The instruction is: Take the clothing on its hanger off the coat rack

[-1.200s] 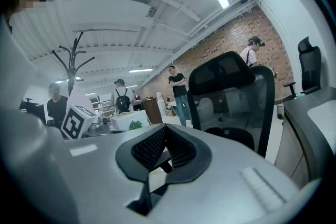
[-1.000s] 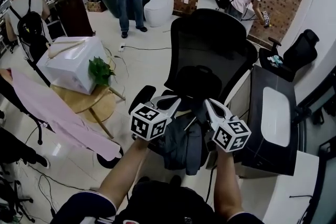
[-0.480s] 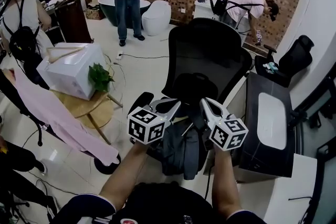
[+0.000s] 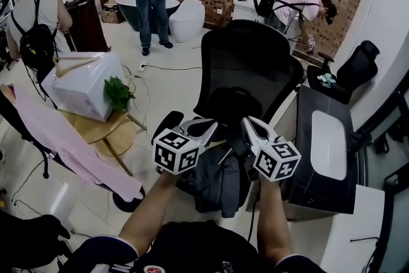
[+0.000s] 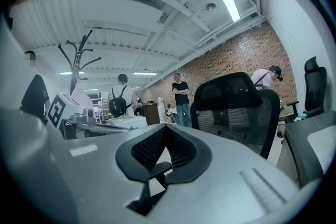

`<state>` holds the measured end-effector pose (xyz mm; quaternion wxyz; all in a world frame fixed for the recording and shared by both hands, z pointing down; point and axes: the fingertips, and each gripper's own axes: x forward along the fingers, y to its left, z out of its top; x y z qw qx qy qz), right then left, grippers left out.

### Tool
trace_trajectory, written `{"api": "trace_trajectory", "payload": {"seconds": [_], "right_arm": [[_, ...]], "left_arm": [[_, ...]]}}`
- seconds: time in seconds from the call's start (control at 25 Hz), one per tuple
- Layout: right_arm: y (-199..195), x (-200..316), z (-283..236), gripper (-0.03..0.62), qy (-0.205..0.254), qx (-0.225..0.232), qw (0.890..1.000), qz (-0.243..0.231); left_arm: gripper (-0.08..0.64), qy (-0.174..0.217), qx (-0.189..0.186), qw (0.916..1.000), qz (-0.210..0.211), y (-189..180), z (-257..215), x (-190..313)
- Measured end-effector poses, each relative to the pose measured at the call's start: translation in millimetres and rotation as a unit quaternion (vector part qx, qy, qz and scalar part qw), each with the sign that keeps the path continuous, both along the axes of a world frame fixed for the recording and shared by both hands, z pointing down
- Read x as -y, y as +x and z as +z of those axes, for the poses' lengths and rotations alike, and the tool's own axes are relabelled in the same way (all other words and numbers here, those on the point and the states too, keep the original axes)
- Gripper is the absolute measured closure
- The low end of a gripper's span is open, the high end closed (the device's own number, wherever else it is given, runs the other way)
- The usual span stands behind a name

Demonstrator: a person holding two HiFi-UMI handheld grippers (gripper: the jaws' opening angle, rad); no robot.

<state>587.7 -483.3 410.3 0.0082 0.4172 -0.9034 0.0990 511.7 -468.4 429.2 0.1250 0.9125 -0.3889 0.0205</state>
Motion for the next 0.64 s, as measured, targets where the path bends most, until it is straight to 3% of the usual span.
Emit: {"api": "trace_trajectory", "payload": {"seconds": [0.64], "right_arm": [[6.7,7.0,-4.5,0.592,0.002,0.007,1.0,0.001]], "left_arm": [[0.548,0.005,0.01,0.9999,-0.001,4.1,0.7,4.8]]}}
